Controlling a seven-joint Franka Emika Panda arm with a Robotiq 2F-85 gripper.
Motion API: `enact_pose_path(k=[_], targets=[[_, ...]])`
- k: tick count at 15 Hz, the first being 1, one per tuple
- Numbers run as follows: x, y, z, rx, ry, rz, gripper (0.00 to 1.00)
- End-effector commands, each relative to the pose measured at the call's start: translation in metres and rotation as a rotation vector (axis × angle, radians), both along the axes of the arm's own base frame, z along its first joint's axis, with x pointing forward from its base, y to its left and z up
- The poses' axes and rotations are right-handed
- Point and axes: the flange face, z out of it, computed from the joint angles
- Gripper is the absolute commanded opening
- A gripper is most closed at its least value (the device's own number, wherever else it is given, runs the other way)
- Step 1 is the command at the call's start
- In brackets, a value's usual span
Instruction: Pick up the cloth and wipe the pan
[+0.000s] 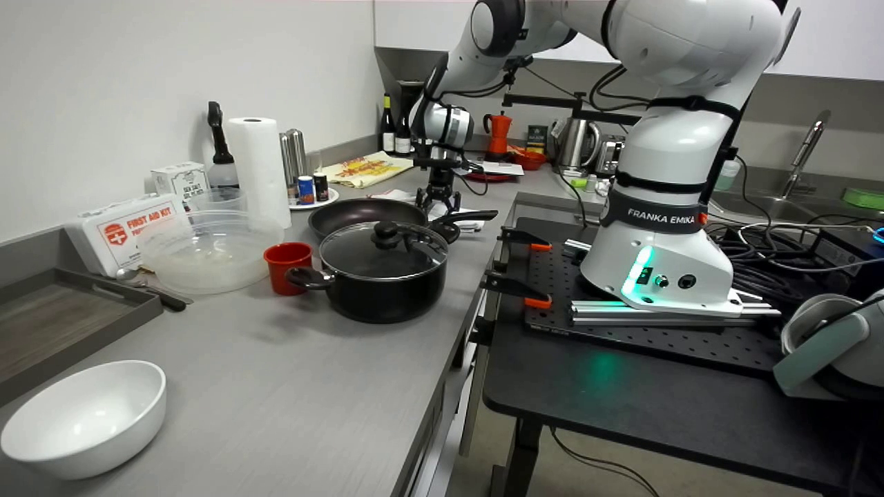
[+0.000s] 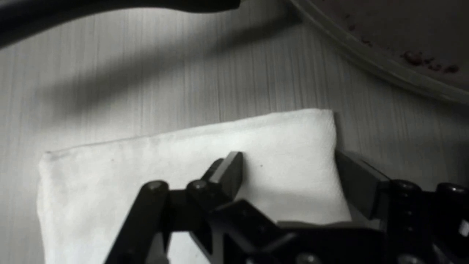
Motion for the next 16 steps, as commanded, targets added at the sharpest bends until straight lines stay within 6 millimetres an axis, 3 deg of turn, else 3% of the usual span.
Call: enact_pose_path(k=[1, 6, 10, 16], targets=[[0.000, -0.002, 0.002, -0.024, -0.006, 0.021, 0.36], [0.008, -0.002, 0.019, -0.067, -0.043, 0.048, 0.01], [0.018, -0.003, 0.051, -0.173, -0.115, 0.112, 0.00], [0.026, 0.009, 0.125, -0.323, -0.191, 0.206, 0.02]])
